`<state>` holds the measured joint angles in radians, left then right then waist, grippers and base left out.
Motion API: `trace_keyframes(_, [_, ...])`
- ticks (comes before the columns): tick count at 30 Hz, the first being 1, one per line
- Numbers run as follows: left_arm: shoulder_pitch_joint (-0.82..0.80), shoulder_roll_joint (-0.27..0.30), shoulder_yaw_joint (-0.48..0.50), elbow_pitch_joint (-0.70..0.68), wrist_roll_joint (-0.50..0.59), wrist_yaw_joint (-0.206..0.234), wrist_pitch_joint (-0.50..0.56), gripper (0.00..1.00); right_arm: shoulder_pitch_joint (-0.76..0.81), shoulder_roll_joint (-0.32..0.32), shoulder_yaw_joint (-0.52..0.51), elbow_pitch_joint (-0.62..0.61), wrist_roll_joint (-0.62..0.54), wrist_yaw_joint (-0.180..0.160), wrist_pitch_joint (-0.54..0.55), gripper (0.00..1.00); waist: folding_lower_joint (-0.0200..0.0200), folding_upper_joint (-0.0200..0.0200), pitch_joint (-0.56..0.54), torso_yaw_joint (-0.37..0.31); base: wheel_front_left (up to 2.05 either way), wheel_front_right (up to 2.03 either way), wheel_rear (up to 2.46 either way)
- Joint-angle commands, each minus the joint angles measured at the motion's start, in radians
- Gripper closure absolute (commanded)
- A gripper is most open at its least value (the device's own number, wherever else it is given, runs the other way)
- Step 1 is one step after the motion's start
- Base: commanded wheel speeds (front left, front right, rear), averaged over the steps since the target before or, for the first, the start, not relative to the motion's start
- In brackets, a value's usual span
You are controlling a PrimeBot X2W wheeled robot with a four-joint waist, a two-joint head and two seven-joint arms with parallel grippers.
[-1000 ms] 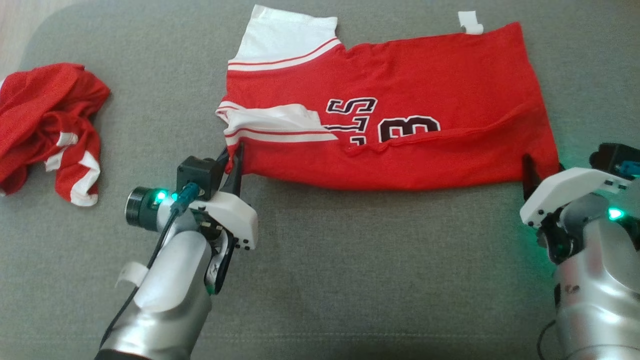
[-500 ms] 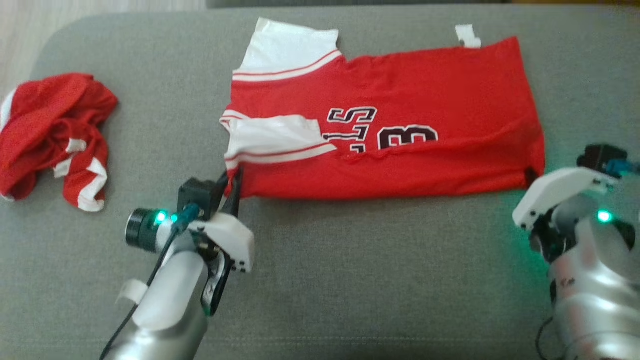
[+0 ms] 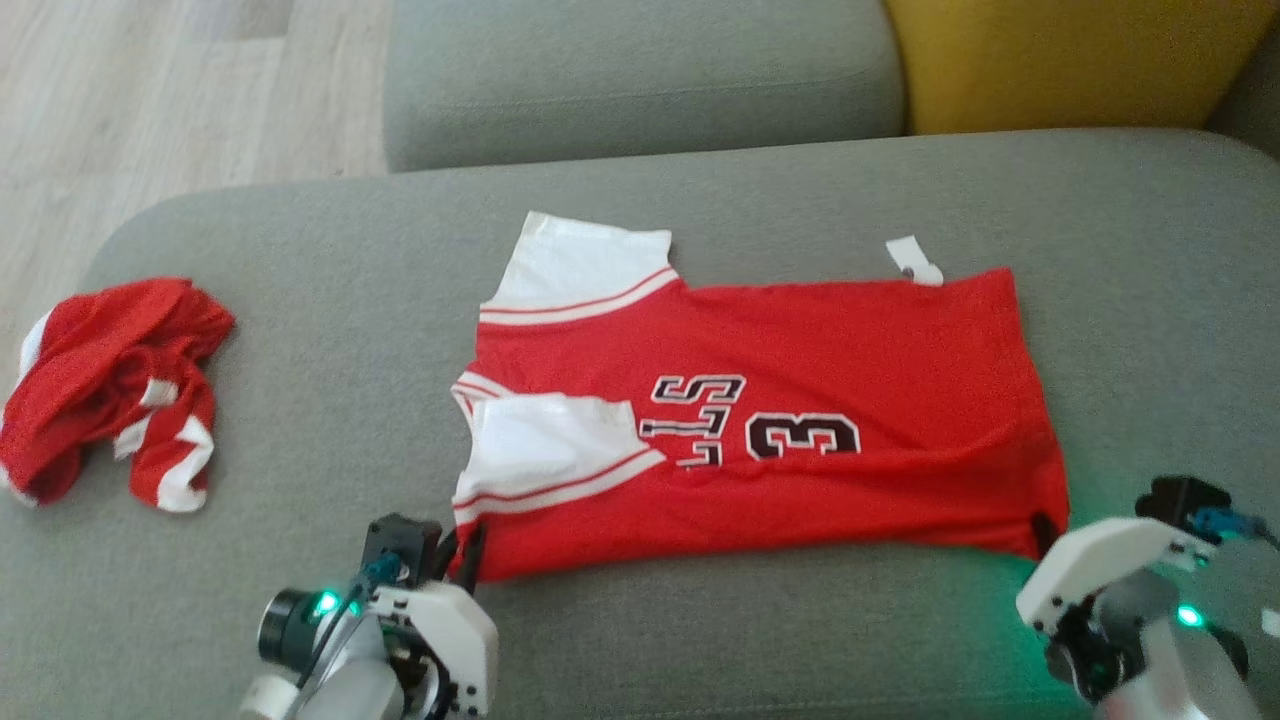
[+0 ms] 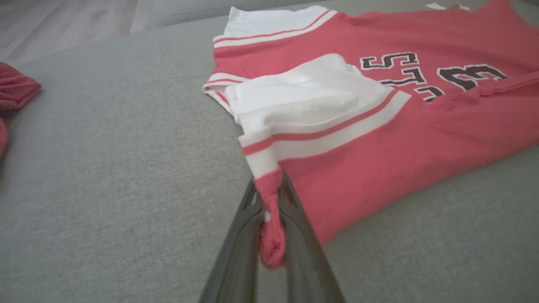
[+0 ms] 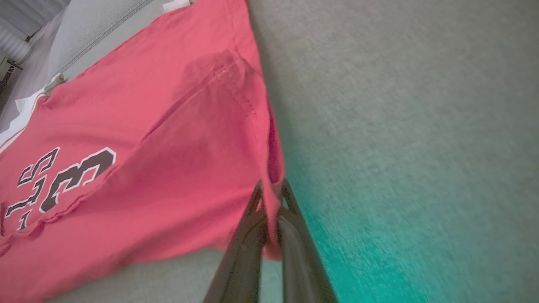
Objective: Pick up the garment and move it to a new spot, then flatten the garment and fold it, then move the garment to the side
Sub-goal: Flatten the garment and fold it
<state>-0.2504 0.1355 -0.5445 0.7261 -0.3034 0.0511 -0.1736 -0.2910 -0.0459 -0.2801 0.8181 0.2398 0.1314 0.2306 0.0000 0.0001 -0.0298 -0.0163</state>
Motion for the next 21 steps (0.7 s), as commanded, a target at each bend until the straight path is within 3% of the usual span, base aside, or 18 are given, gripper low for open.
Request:
trace_keyframes(1, [-0.039, 0.028, 0.029, -0.033, -0.005, -0.002, -0.002, 1.00, -0.019, -0.008, 0.023, -0.039, 0.004, -0.001, -0.002, 1.00, 0.0000, -0.0001, -0.016, -0.019, 0.00, 0.00, 0.00])
trace_keyframes(2, [-0.030, 0.033, 0.030, -0.036, -0.008, 0.003, 0.008, 1.00, -0.001, -0.007, 0.017, -0.058, 0.004, -0.001, 0.005, 1.00, 0.0000, -0.0001, -0.017, -0.026, 0.00, 0.00, 0.00])
trace_keyframes(3, [-0.022, 0.038, 0.031, -0.039, -0.010, 0.007, 0.015, 1.00, 0.014, -0.007, 0.012, -0.078, 0.001, -0.001, 0.011, 0.73, 0.0000, -0.0001, -0.018, -0.032, 0.00, 0.00, 0.00])
trace_keyframes(4, [-0.017, 0.042, 0.034, -0.042, -0.013, 0.012, 0.019, 1.00, 0.026, -0.006, 0.007, -0.099, -0.003, -0.001, 0.017, 0.06, 0.0000, -0.0001, -0.018, -0.038, 0.00, 0.00, 0.00])
trace_keyframes(5, [-0.013, 0.045, 0.036, -0.044, -0.015, 0.018, 0.024, 1.00, 0.035, -0.006, 0.002, -0.119, -0.006, -0.001, 0.023, 0.00, 0.0000, -0.0001, -0.017, -0.044, 0.00, 0.00, 0.00])
trace_keyframes(6, [-0.009, 0.047, 0.037, -0.045, -0.017, 0.023, 0.028, 0.89, 0.043, -0.005, -0.002, -0.139, -0.008, -0.001, 0.029, 0.00, 0.0000, -0.0001, -0.016, -0.048, 0.00, 0.00, 0.00])
trace_keyframes(8, [-0.007, 0.051, 0.040, -0.046, -0.018, 0.032, 0.026, 0.00, 0.052, -0.005, -0.003, -0.177, -0.006, -0.001, 0.036, 0.00, 0.0000, -0.0001, -0.012, -0.056, 0.00, 0.00, 0.00])
trace_keyframes(17, [-0.053, 0.067, 0.086, -0.106, -0.025, 0.081, -0.051, 0.00, 0.046, -0.004, 0.047, -0.419, -0.062, -0.001, -0.005, 0.00, 0.0000, -0.0001, 0.035, -0.081, 0.00, 0.00, 0.00])
trace_keyframes(21, [-0.153, 0.104, 0.090, -0.163, -0.003, 0.062, -0.061, 0.00, -0.004, -0.004, 0.075, -0.496, -0.061, -0.001, -0.019, 0.00, 0.0000, -0.0001, 0.102, -0.095, 0.00, 0.00, 0.00])
